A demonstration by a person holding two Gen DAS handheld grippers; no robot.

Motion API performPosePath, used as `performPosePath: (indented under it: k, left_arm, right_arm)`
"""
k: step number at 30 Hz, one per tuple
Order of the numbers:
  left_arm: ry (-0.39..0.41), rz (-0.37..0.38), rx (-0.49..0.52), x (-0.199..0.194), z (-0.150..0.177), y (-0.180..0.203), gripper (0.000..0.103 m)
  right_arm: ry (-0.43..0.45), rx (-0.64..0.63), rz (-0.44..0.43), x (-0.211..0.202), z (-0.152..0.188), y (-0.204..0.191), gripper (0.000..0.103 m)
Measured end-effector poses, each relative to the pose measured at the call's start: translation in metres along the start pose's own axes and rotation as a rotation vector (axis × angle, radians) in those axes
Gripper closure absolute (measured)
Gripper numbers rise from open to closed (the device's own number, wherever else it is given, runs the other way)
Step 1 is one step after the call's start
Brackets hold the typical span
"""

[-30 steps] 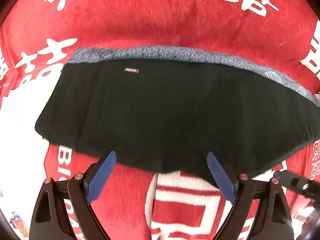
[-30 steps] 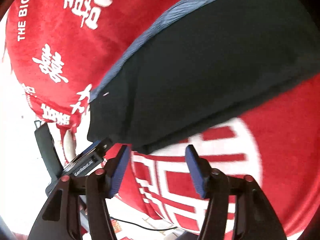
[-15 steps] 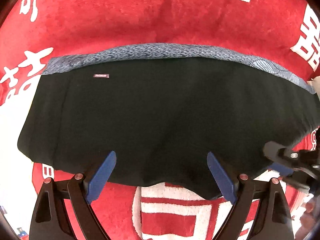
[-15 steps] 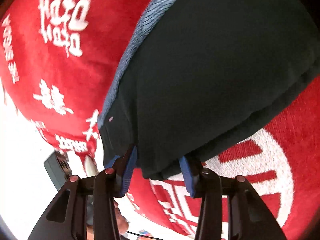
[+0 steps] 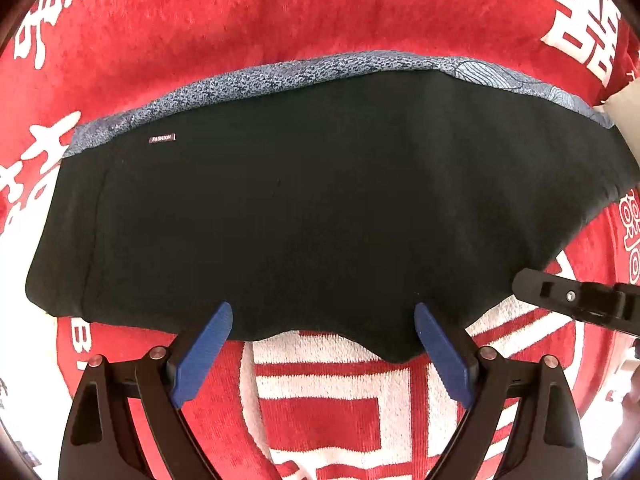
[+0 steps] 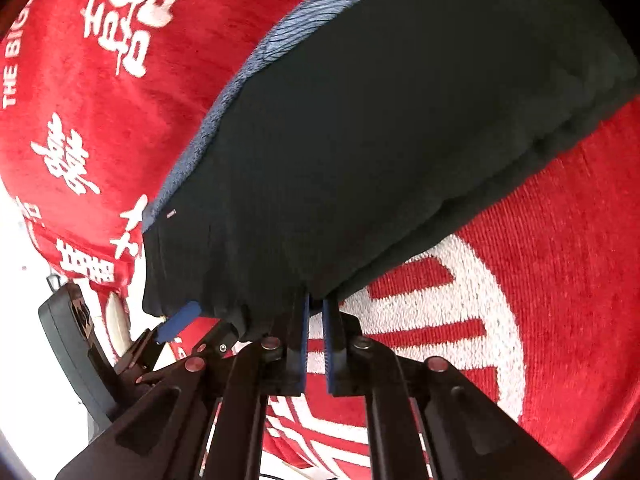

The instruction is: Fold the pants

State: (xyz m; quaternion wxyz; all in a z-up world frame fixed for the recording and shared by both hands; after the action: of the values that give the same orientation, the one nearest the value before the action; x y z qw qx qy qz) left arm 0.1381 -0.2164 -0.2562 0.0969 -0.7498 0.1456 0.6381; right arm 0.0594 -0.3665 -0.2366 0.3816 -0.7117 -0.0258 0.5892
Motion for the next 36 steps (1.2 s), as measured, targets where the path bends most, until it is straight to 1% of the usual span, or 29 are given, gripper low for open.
performPosePath:
  k: [3,4,6,8,11,14,15,16,17,18,19,20,22,24,27,29,30,31,32,33,34,36]
  left_arm:
    - [-0.007,-0.006,-0.021,-0.008,-0.004,-0.002,0.010]
    - [-0.007,-0.002,-0.045,-0.013,-0.008,-0.005,0.010]
    - [0.002,0.020,-0.081,-0.022,-0.014,-0.009,0.010]
    - [0.020,0.039,-0.111,-0.028,-0.022,-0.007,0.010]
    - [0.028,0.067,-0.130,-0.025,-0.036,0.011,0.010]
    - [0.017,0.078,-0.118,-0.017,-0.042,0.036,0.010]
    - [0.009,0.075,-0.097,-0.010,-0.040,0.046,0.010]
    - [-0.005,0.059,-0.077,-0.003,-0.039,0.052,0.010]
    - [-0.030,0.039,-0.055,0.005,-0.033,0.059,0.010]
    - [-0.026,0.033,-0.052,0.010,-0.027,0.061,0.009]
    - [-0.003,0.045,-0.063,0.008,-0.025,0.058,0.009]
    - [-0.007,0.052,-0.069,0.008,-0.024,0.057,0.009]
    - [-0.025,0.068,-0.092,0.008,-0.025,0.053,0.009]
    - [-0.028,0.060,-0.089,0.009,-0.027,0.054,0.009]
    - [0.000,0.026,-0.056,-0.001,-0.033,0.058,0.009]
    - [0.030,0.040,-0.070,-0.010,-0.045,0.053,0.009]
    - [0.053,0.052,-0.087,-0.015,-0.054,0.048,0.009]
    - [0.072,0.051,-0.100,-0.018,-0.063,0.043,0.009]
    - [0.088,0.040,-0.110,-0.019,-0.072,0.038,0.009]
    - [0.108,0.016,-0.126,-0.018,-0.087,0.034,0.009]
    - [0.119,-0.002,-0.143,-0.015,-0.099,0.030,0.009]
    - [0.123,-0.017,-0.190,-0.006,-0.125,0.022,0.009]
  right_arm:
    - [-0.048,-0.030,0.022,-0.007,0.004,-0.002,0.096]
    - [-0.054,-0.036,0.034,-0.014,0.006,0.001,0.095]
    - [-0.026,-0.063,0.079,-0.036,0.006,0.007,0.093]
    - [0.024,-0.098,0.153,-0.058,0.000,0.012,0.092]
    - [0.096,-0.155,0.267,-0.085,-0.024,0.022,0.092]
    - [0.110,-0.208,0.349,-0.088,-0.049,0.031,0.092]
    - [0.097,-0.230,0.375,-0.085,-0.053,0.032,0.091]
    - [0.069,-0.253,0.416,-0.078,-0.056,0.037,0.088]
    - [0.036,-0.264,0.435,-0.071,-0.057,0.044,0.088]
    - [0.020,-0.261,0.412,-0.066,-0.054,0.051,0.088]
    - [0.044,-0.265,0.389,-0.068,-0.050,0.054,0.088]
    - [0.061,-0.275,0.375,-0.070,-0.046,0.056,0.088]
    - [0.057,-0.287,0.371,-0.071,-0.039,0.056,0.088]
    - [0.065,-0.287,0.371,-0.071,-0.032,0.057,0.088]
    - [0.061,-0.269,0.358,-0.076,-0.030,0.057,0.088]
    - [0.051,-0.246,0.343,-0.085,-0.026,0.058,0.087]
    - [0.058,-0.248,0.341,-0.088,-0.025,0.057,0.083]
    - [0.074,-0.258,0.348,-0.093,-0.026,0.053,0.073]
    - [0.093,-0.273,0.361,-0.098,-0.030,0.049,0.065]
    - [0.108,-0.283,0.375,-0.101,-0.034,0.047,0.045]
    - [0.131,-0.295,0.391,-0.103,-0.041,0.042,0.037]
    - [0.138,-0.306,0.400,-0.100,-0.056,0.035,0.037]
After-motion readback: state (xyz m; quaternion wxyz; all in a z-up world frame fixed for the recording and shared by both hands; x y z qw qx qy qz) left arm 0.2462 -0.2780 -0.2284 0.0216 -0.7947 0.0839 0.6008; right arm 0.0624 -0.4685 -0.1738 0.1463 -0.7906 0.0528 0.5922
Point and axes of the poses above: each gripper's, at about its wrist camera, not at the fingertips, and x roughly the way its jaws point, y to its right, z to its underside, the point moved 1 cm from there along x, roughly the way its jaws point, and after that the axes turned 11 degrees about -x, right-handed, at the moved point
